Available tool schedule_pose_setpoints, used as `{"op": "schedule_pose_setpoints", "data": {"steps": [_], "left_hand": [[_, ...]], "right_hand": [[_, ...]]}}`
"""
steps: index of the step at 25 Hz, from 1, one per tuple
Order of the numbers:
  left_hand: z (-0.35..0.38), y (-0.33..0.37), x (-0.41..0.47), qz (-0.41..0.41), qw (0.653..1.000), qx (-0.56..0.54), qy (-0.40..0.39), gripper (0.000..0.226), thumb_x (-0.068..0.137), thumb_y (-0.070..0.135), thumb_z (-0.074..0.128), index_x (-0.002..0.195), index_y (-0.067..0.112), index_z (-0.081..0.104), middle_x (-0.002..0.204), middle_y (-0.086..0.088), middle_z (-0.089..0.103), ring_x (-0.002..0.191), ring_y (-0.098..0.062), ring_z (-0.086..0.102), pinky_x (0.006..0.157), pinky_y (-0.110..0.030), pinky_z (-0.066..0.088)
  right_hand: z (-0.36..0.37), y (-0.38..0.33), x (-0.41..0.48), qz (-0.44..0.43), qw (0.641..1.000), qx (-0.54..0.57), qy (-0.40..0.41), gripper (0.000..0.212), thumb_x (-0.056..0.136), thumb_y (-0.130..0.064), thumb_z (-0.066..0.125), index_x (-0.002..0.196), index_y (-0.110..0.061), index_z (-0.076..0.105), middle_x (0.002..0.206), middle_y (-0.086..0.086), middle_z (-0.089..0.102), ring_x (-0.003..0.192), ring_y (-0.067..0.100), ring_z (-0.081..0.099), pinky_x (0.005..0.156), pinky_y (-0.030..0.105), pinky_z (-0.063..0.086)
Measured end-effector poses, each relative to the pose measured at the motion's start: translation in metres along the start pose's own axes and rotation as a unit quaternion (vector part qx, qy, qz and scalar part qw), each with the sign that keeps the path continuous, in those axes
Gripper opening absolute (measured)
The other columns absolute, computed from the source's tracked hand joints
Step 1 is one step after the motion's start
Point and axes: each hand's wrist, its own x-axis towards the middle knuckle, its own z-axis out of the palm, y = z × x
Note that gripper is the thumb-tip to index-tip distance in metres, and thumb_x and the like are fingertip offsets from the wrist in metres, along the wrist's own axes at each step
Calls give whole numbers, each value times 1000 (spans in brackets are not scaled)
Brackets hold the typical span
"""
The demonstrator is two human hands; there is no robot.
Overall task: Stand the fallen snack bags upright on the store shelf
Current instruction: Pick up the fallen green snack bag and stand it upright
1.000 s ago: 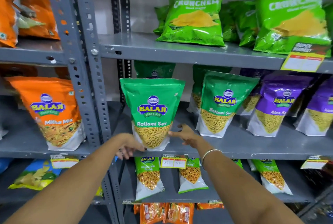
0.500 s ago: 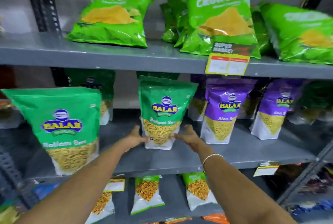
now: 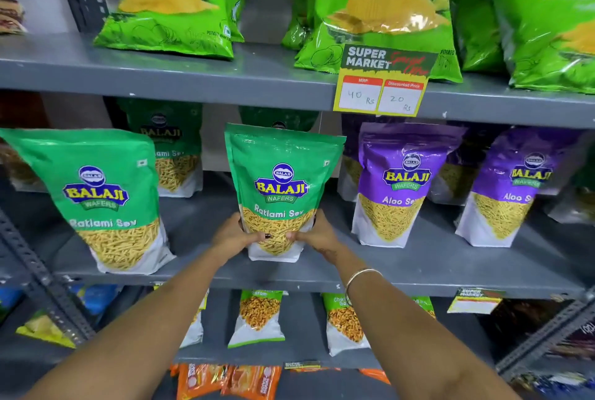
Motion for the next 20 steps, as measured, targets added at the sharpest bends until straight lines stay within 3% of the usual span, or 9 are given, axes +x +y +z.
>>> {"op": "schedule_pose_setpoints", "data": {"steps": [3,6,8,10,11,13,16,17,20], "left_hand": [[-4,2,-20,-3,1000,10,-1,62,64,23,83,117,10,55,122,-9,66,111,-27,61,97,-41,50],[-8,-1,-27,0,1000,18,-9,70,56,32,85,117,12,56,123,-9,66,111,-27,62,97,-44,50],[-10,-1,-30,4,1000,27,-8,71,56,34,85,117,12,56,124,-9,66,113,-27,61,98,-44,50],[-11,1,-36,11,999,33,-8,67,62,30,83,120,11,55,126,-9,64,115,-28,59,99,-42,49],[-11,2,-38,14,999,33,-11,66,64,28,83,121,10,55,127,-10,64,116,-28,59,99,-41,49],[-12,3,-38,18,999,31,-13,65,65,26,82,121,9,54,128,-11,63,117,-28,58,99,-39,48],[-13,1,-39,25,999,31,-20,63,67,24,81,122,8,54,129,-11,62,119,-28,57,100,-38,46],[-13,1,-40,28,999,31,-21,62,68,23,81,122,8,55,130,-11,62,120,-28,56,99,-37,45],[-14,2,-44,33,999,31,-29,61,70,22,79,123,7,53,132,-12,60,122,-29,54,100,-38,44]], "right_hand": [[2,0,-16,6,999,-31,12,84,65,-2,81,133,-3,32,128,5,50,120,20,48,106,40,42],[4,-1,-26,-3,998,-49,25,85,65,-6,82,134,-3,32,138,12,49,128,26,47,106,42,42],[8,-3,-33,-6,998,-54,29,83,67,-9,81,134,-5,32,139,12,48,129,29,46,90,36,51],[9,-4,-39,-5,997,-64,29,81,70,-10,79,135,-6,32,139,10,48,127,28,47,68,22,45],[9,-5,-41,-5,997,-70,29,81,70,-11,79,136,-7,32,140,10,47,124,27,47,64,19,41],[9,-5,-42,-6,996,-76,35,82,70,-12,79,136,-8,31,141,10,46,125,27,47,66,23,45],[10,-6,-45,8,995,-92,44,86,68,-15,81,137,-11,30,143,10,45,130,30,44,94,46,50],[10,-6,-47,9,994,-100,42,87,68,-17,81,137,-12,30,143,9,44,130,30,44,93,47,51],[12,-8,-51,4,994,-105,30,89,67,-20,82,138,-14,29,143,8,44,127,30,47,66,34,54]]}}
